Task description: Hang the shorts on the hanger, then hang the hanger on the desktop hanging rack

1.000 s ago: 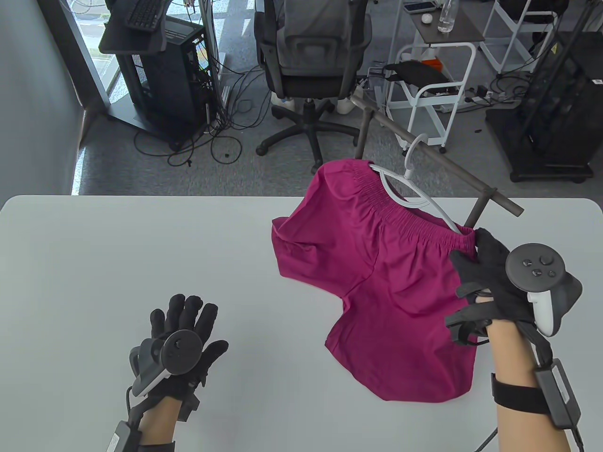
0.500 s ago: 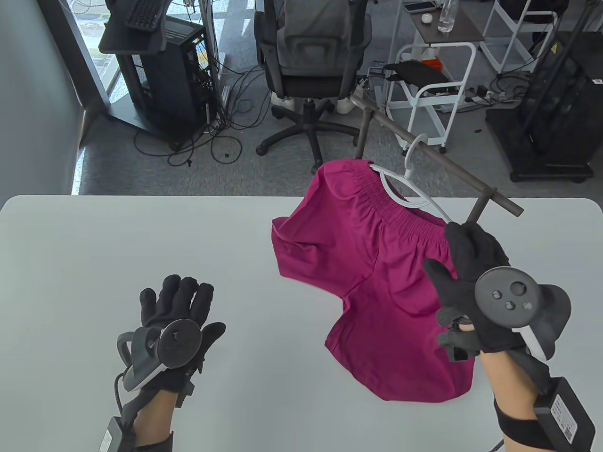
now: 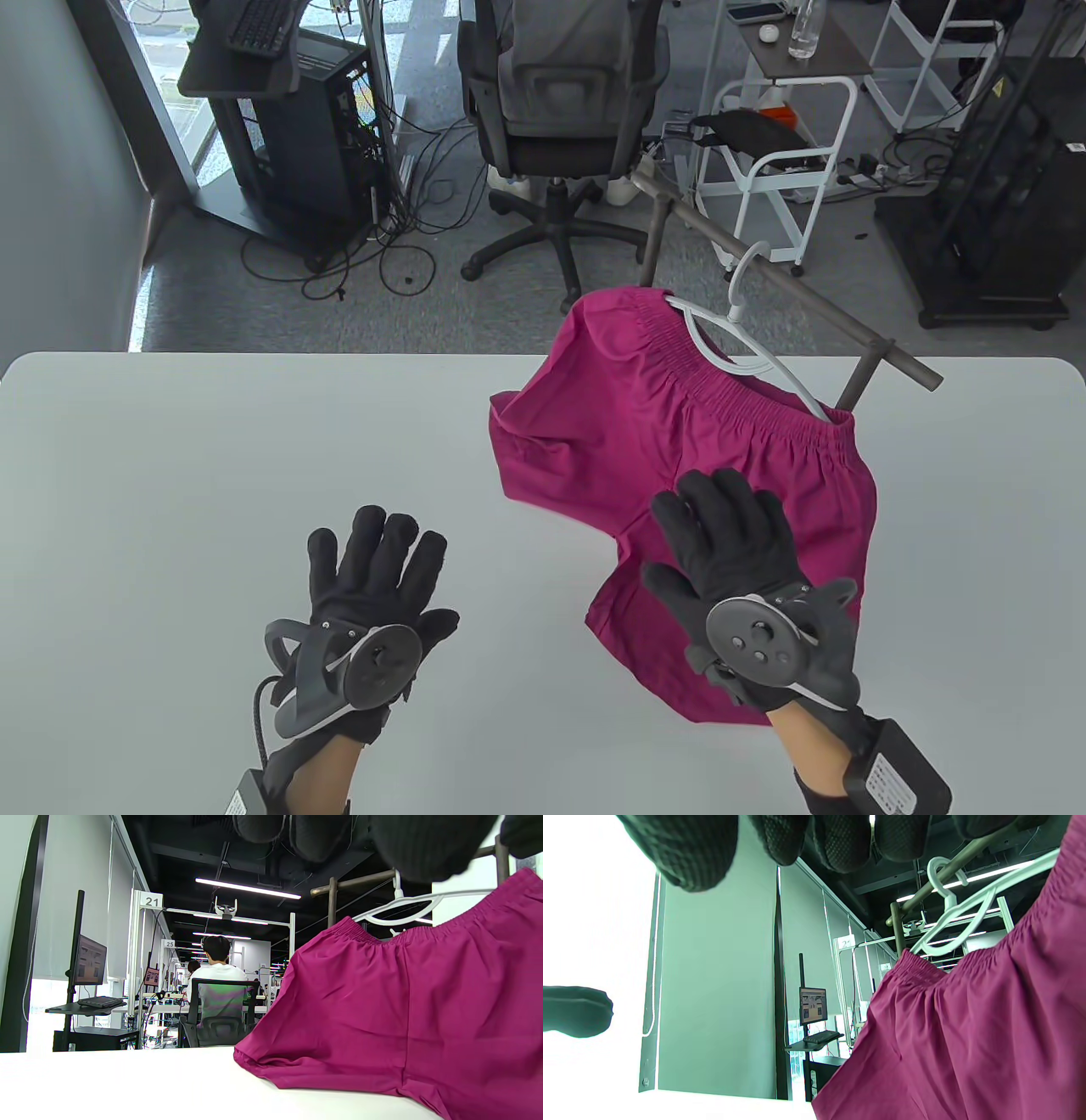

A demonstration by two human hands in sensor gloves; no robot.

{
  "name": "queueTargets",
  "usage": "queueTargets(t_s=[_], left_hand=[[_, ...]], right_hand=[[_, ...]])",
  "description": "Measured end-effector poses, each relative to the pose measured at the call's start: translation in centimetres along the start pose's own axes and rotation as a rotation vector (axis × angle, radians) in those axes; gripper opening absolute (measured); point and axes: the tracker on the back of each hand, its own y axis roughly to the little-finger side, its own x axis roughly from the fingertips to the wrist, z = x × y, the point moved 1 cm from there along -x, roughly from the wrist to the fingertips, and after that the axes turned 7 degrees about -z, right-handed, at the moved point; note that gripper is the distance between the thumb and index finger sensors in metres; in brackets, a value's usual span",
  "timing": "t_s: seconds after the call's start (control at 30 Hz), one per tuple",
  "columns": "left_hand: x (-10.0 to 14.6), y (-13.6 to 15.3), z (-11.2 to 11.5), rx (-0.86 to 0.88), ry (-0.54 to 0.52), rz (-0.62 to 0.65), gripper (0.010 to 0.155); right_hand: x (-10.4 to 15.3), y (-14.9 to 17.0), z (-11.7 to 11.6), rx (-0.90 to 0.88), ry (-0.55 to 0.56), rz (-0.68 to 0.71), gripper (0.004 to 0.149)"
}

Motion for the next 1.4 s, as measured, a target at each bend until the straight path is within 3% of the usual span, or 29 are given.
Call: queueTargets(t_s=[0.2, 0.33, 0.7, 0.97, 1.4], left_hand=[[0.1, -0.8, 2.9, -0.008, 0.07, 0.041, 0.084], [0.1, -0.9, 4.2, -0.002, 0.129, 0.044, 0.089], [0.6, -0.8, 6.4, 0.02, 0.256, 0.029, 0.095], [0.7, -1.3, 7.1, 0.001, 0.283, 0.04, 0.095], [1.3, -1.9, 7.1, 0.014, 0.313, 0.074, 0.096]], right_hand=[[1.4, 0.1, -4.1, 0.033, -0.067, 0.006, 0.074], [2.0, 0.4, -6.3, 0.074, -0.145, 0.023, 0.082], [3.6, 0.8, -11.0, 0.181, -0.31, 0.079, 0.091], [3.9, 0.6, -12.3, 0.197, -0.378, 0.11, 0.099], [4.3, -0.8, -11.7, 0.205, -0.366, 0.166, 0.1]])
